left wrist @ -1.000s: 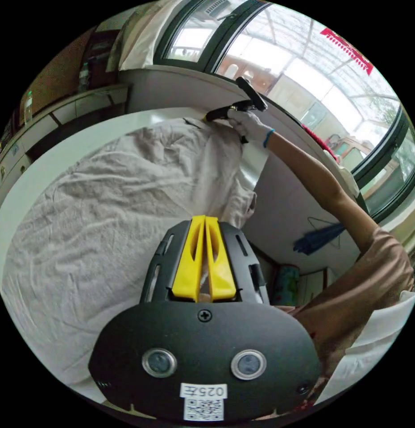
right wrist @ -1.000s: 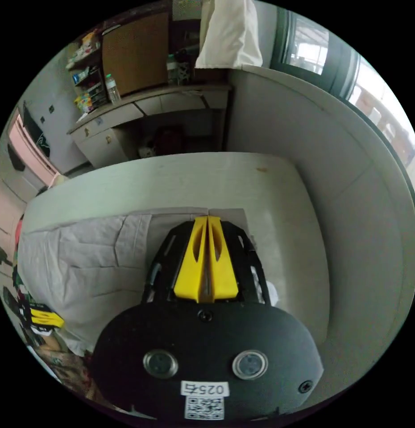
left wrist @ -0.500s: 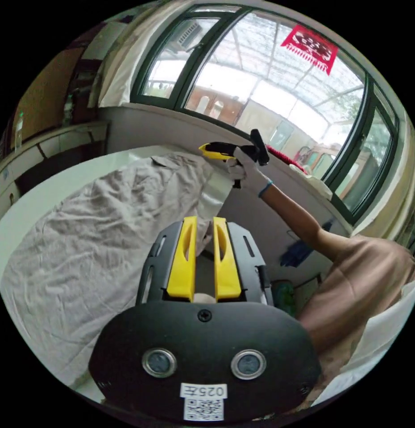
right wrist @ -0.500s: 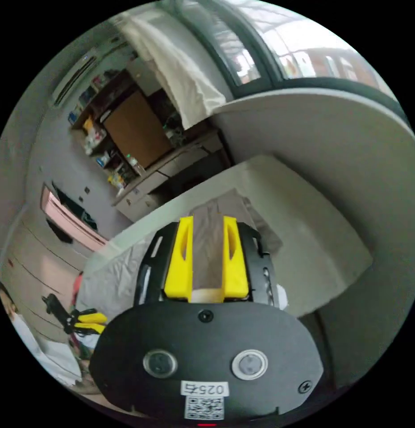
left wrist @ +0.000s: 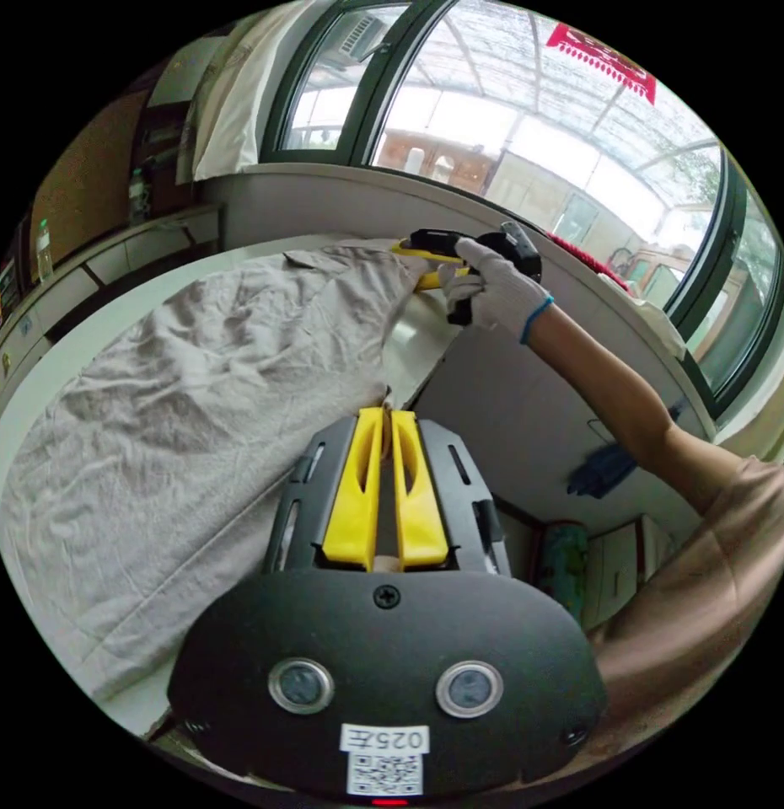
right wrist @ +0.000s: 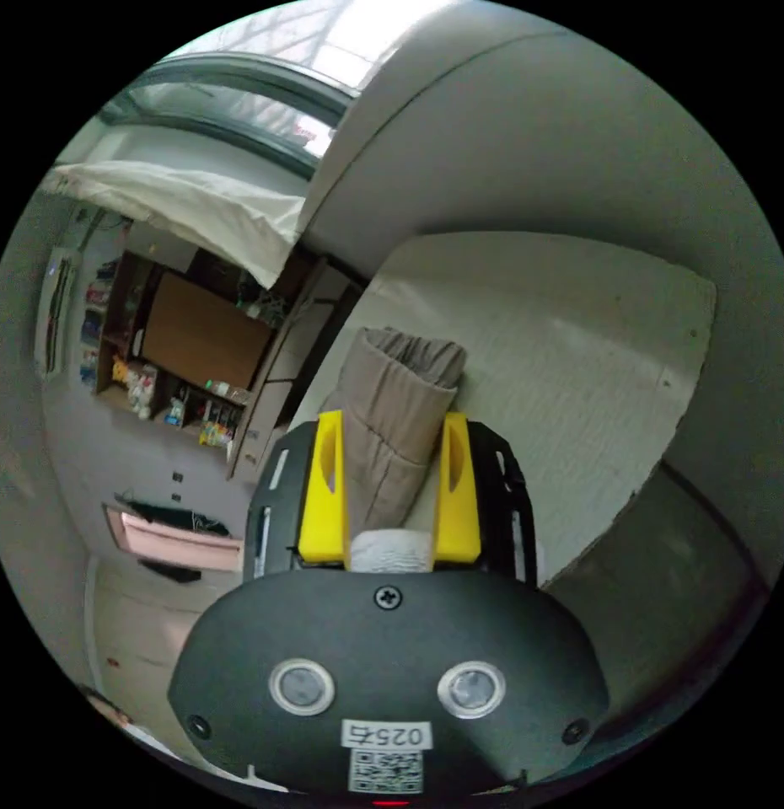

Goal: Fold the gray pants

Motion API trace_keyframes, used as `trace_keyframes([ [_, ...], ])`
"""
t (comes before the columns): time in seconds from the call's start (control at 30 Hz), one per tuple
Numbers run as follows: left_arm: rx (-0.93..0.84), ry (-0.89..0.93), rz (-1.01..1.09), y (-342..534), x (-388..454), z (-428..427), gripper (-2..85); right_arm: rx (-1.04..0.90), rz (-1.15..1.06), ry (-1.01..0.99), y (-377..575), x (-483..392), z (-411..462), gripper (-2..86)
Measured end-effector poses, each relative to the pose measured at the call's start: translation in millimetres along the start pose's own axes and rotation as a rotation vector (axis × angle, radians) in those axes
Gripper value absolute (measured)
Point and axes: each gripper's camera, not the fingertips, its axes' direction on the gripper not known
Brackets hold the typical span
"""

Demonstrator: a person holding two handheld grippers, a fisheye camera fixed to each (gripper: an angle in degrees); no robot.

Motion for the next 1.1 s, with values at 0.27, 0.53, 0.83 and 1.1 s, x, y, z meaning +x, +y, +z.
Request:
trace_keyframes([
  [0.27, 0.042, -0.005, -0.058, -5, -1, -24, -1.6, -0.076, 0.240, -0.359, -16, 84, -5, 6.5],
  [0.53, 0.232, 0.042, -0.096, 2, -12, -104, -1.2, -0.017, 0.165, -0.496, -20, 69, -72, 6.0],
  [0.83, 0.515, -0.257, -0.523, 125, -99, -305, 0.4, -0.132, 0.007, -0.718, 47, -61, -17, 6.2],
  [1.1, 0.850, -0.356, -1.109, 247, -162, -430, 6.5, -0.002, 0.152, -0.815, 50, -32, -40, 6.3],
])
